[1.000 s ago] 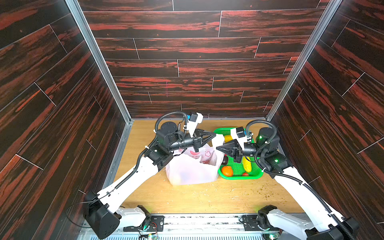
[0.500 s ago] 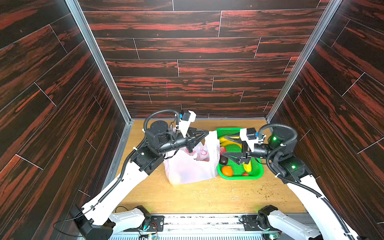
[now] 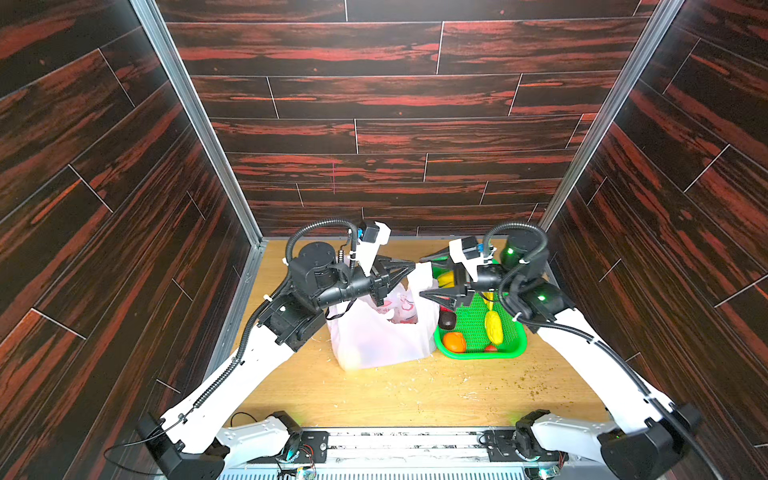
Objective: Place the fake fruits into the plastic bag and tie a complex knot
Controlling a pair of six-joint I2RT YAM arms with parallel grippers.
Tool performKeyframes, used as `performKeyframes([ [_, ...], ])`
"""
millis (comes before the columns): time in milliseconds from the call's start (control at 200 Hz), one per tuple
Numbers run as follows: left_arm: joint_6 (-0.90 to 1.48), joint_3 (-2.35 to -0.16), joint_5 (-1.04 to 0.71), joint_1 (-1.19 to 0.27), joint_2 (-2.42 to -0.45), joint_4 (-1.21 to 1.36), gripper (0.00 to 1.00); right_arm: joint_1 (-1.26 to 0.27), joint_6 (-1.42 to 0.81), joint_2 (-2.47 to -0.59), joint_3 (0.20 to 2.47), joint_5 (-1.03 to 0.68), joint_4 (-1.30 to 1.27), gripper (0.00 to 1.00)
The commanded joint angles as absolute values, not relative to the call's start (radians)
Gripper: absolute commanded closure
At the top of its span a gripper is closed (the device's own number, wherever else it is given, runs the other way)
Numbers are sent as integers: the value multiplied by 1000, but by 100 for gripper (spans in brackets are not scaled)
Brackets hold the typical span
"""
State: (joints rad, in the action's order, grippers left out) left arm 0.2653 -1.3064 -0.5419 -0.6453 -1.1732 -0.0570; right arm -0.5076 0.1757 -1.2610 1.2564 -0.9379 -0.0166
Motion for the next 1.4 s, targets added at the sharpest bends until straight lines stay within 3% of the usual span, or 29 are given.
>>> performKeyframes([
  [0, 250, -1315, -527, -640, -1138, -32, 100, -530, 146, -1308, 1282, -1016, -87, 36],
  [185, 245, -1316, -513, -639, -1131, -31, 100, -553, 92, -1317, 1197, -1028, -183, 72],
  [306, 239, -1315, -499, -636, -1125, -32, 100, -553, 36, -1307, 1121, -1032, -273, 86],
  [746, 254, -1329, -483, -603, -1134, -26, 100, -561, -143, -1321, 881, -981, -566, 88],
  [907, 258, -1324, -487, -592, -1123, -26, 100, -561, -143, -1319, 869, -959, -560, 100],
  [1017, 260, -1315, -500, -588, -1114, -28, 100, -561, -141, -1304, 875, -928, -541, 100],
  [1082, 261, -1306, -502, -585, -1102, -31, 81, -560, -121, -1297, 890, -906, -495, 100],
  [1197, 252, -1291, -497, -580, -1069, -53, 74, -558, -99, -1289, 911, -859, -420, 100],
  [1293, 238, -1275, -474, -577, -1029, -87, 57, -555, -95, -1282, 914, -832, -398, 100],
  [1393, 213, -1250, -428, -575, -970, -145, 47, -552, -85, -1269, 913, -813, -386, 100],
])
